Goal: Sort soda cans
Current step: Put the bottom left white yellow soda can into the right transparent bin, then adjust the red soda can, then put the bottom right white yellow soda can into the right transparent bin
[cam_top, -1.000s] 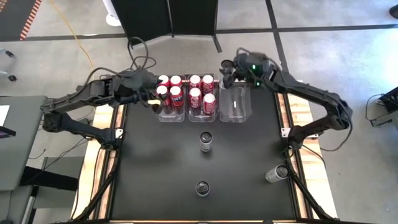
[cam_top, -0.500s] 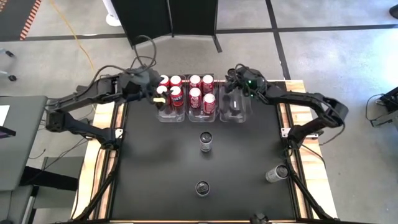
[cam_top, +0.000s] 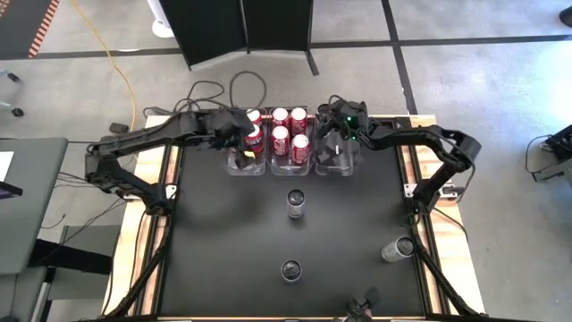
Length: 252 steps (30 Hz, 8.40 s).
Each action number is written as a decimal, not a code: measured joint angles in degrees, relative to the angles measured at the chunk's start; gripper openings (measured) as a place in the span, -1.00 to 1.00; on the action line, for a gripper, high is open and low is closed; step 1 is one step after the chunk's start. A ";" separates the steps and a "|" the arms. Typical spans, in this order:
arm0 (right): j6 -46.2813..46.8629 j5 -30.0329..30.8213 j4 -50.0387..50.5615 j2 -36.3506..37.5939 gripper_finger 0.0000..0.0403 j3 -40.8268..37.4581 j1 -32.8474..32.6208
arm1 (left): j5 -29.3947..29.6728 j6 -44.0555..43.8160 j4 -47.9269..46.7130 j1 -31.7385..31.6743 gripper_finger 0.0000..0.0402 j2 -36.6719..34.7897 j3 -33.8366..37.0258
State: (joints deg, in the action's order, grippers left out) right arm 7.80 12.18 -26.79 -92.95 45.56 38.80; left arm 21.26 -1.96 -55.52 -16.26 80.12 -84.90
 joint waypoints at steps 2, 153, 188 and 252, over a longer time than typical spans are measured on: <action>-0.68 -1.39 -0.02 0.00 0.23 0.00 0.04 | 0.02 0.18 -2.03 -0.10 0.55 1.49 0.00; 94.83 -9.00 112.35 19.33 0.52 26.60 -87.92 | -2.04 -15.40 35.82 14.00 0.57 -17.40 29.14; 101.59 -12.82 107.37 17.73 0.15 19.65 -89.96 | -5.51 -16.39 26.57 13.18 0.16 -17.33 29.07; -4.61 0.86 96.61 -4.45 0.16 46.64 2.98 | 11.93 -26.40 7.77 17.54 0.16 -27.15 29.05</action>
State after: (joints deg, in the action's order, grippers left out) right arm 3.19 13.04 69.82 -97.39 92.20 41.78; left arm 33.19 -28.36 -47.75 1.28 52.97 -55.86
